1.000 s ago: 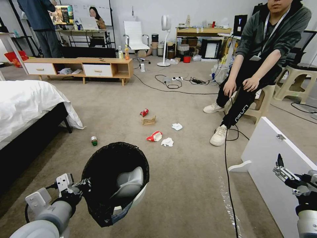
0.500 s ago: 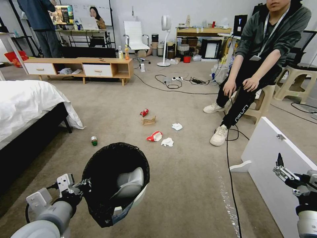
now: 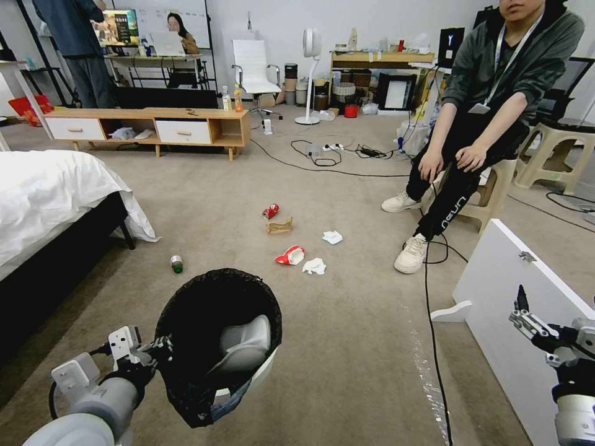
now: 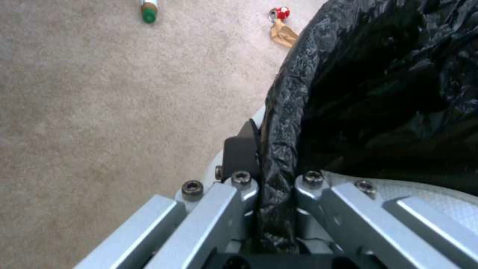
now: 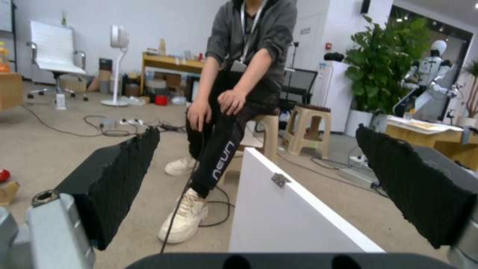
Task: Pick up the trash bin and place the garbage on the floor into it.
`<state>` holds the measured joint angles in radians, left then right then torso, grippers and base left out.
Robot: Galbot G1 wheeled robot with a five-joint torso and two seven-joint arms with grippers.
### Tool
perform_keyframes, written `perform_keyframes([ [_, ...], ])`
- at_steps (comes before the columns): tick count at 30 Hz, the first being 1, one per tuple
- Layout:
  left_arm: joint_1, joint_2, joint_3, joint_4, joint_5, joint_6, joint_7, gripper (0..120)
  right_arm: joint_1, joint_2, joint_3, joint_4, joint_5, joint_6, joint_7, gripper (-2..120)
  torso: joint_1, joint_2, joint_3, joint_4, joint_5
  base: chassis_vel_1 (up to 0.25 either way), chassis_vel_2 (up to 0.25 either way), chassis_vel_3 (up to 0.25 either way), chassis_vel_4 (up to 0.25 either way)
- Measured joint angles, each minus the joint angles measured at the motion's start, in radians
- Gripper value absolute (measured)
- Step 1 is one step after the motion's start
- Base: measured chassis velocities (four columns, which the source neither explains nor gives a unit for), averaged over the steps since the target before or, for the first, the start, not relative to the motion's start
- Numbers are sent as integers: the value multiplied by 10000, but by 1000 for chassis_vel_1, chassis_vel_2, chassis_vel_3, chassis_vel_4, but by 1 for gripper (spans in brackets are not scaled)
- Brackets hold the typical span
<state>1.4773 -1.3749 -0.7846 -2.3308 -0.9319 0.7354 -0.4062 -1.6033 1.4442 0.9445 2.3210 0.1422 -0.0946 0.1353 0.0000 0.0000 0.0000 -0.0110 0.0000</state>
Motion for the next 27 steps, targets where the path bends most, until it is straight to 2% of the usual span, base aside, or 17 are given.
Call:
perform_keyframes([
  [18, 29, -31, 13, -5, 13, 0, 24, 3, 14, 31, -27, -37, 35, 122, -130, 100, 0, 0, 0, 0, 0, 0, 0, 0, 0],
  [27, 29, -30, 17, -13, 13, 0, 30, 3, 27, 37, -22, -37, 44, 161, -119, 100, 1, 0, 0, -1, 0, -114, 106, 115, -111],
])
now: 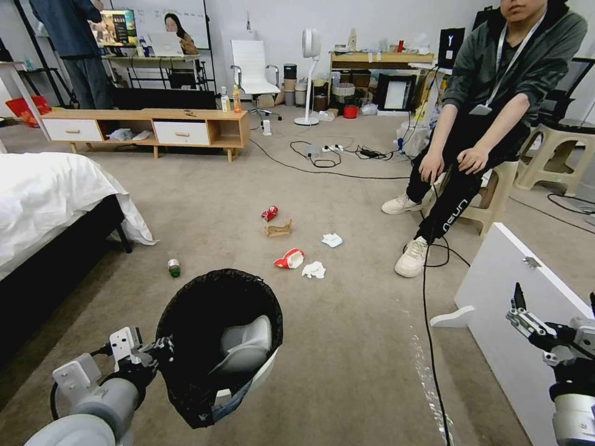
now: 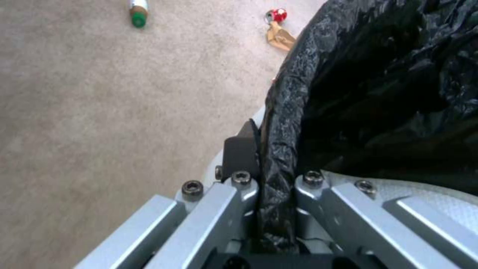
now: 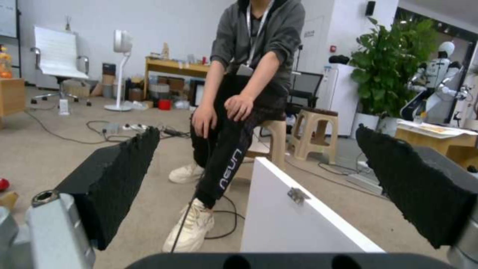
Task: Pick up the trash bin and place the garbage on the floor into it.
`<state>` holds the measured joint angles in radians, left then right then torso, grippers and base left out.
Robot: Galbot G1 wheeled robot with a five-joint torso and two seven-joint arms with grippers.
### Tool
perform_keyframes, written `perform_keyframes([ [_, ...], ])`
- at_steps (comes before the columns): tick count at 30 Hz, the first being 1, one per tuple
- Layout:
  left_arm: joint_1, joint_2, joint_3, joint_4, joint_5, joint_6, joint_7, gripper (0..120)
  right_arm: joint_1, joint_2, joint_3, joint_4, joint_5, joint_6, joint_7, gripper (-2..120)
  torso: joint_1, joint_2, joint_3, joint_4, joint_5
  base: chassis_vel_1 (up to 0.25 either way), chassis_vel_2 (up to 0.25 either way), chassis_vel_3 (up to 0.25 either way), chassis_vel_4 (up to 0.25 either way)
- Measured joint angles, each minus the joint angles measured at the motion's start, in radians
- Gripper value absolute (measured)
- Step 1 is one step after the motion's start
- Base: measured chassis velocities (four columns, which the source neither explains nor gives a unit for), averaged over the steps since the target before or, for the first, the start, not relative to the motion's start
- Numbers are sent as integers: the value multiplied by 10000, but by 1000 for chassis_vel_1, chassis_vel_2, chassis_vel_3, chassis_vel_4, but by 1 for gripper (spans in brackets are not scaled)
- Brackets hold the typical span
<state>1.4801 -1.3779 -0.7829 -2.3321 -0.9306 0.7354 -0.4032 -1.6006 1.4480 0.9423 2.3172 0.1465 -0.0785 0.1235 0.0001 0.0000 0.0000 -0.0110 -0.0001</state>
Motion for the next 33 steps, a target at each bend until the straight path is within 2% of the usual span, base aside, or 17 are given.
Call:
perform_keyframes([
  [33, 30, -21, -6, -30, 10, 0, 34, 3, -1, -1, 27, 22, -10, 68, 9, 100, 0, -1, 0, 1, 1, -119, 118, 118, -119],
])
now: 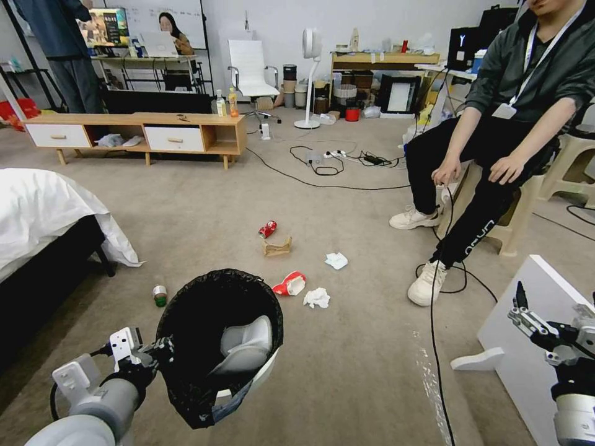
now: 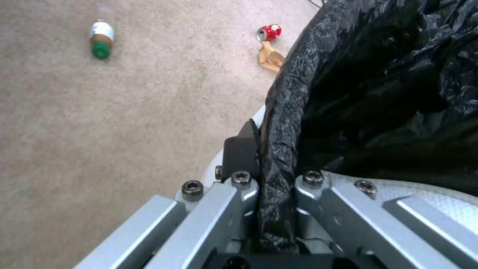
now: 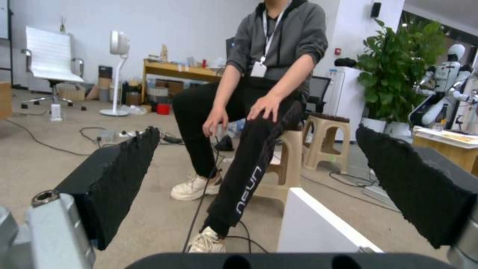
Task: Pick up the trash bin and place the garbage on the floor into it.
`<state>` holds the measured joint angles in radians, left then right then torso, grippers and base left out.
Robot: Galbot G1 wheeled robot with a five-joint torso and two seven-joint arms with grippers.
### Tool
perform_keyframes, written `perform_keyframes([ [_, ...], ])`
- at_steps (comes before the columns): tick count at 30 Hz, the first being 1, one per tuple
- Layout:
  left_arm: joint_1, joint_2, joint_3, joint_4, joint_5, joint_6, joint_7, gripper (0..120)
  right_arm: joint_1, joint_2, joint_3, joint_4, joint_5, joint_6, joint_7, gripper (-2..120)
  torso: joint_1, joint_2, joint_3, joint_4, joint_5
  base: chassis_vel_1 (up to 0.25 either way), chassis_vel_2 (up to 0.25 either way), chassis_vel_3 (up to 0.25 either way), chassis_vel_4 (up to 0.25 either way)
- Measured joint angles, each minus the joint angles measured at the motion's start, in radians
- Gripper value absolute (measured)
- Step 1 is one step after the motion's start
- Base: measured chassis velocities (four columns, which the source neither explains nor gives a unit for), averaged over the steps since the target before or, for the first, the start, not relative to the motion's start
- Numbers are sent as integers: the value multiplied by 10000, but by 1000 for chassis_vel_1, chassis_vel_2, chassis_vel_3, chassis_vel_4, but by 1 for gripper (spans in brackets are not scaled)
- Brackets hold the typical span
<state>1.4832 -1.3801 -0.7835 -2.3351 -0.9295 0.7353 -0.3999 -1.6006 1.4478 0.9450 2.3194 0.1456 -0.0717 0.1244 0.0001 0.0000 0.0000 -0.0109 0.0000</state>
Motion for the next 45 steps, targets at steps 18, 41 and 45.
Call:
perform_keyframes([
  [18, -39, -15, 18, 53, 29, -1, 16, 3, 43, -5, 4, -61, -38, 16, -7, 100, 0, 1, 1, 1, 1, -189, 184, 174, -180],
  [41, -59, -39, 36, 67, 84, 0, 23, 3, 127, 5, -5, -158, -185, 170, 132, 100, 0, -1, 2, 2, 0, -176, 180, 179, -179],
  [45, -63, -42, 42, 66, 85, 0, 27, 3, 127, 5, -7, -173, -198, 237, 129, 100, 0, 0, 1, -1, 0, -29, 41, 66, -23],
])
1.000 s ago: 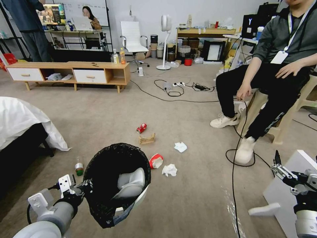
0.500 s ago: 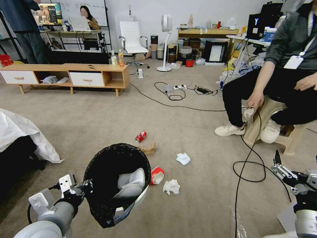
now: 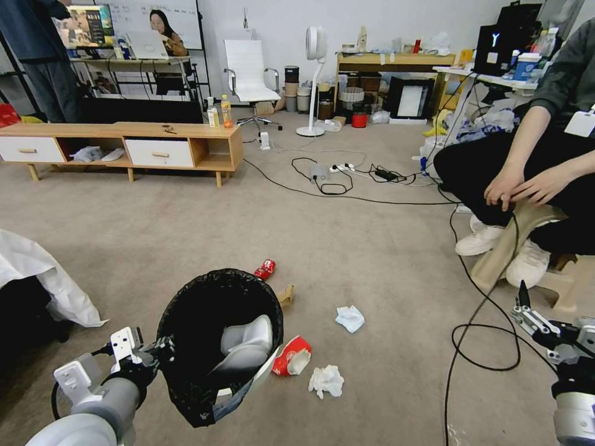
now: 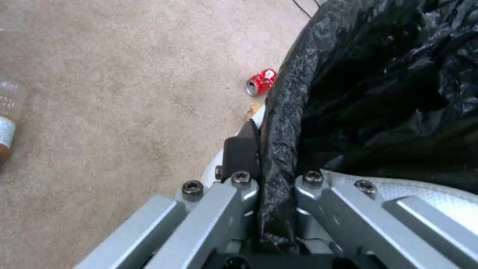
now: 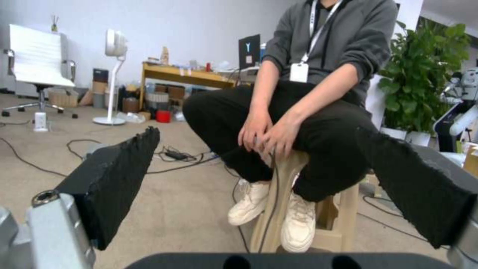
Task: Pick up the trash bin and place the garbage on the floor into it.
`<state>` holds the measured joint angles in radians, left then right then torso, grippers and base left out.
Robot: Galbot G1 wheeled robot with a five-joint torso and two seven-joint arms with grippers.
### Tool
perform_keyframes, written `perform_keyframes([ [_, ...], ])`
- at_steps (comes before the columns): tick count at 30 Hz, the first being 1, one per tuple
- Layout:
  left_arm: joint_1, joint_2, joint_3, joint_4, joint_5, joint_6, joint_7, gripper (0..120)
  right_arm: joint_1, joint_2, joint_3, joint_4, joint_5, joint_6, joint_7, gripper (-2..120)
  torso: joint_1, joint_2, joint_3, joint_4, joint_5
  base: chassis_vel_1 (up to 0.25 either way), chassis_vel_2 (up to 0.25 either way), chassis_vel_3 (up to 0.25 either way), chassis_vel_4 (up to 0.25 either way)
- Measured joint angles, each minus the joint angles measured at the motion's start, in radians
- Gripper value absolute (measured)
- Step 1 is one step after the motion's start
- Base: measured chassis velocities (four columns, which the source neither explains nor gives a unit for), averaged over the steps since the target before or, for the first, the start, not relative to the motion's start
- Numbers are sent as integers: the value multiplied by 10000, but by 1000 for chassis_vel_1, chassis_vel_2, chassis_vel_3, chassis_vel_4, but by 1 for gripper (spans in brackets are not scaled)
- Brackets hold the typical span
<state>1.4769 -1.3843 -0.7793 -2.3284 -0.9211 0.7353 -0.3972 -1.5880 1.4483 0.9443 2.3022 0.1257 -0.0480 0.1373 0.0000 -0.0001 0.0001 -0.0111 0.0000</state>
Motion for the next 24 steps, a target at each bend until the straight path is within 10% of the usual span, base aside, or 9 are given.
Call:
perform_keyframes([
  [24, 23, 12, 68, 34, 121, -7, 107, 3, 20, 46, -31, -55, -172, 156, 16, 100, -1, 1, -1, 1, 0, 0, 0, 0, 0],
])
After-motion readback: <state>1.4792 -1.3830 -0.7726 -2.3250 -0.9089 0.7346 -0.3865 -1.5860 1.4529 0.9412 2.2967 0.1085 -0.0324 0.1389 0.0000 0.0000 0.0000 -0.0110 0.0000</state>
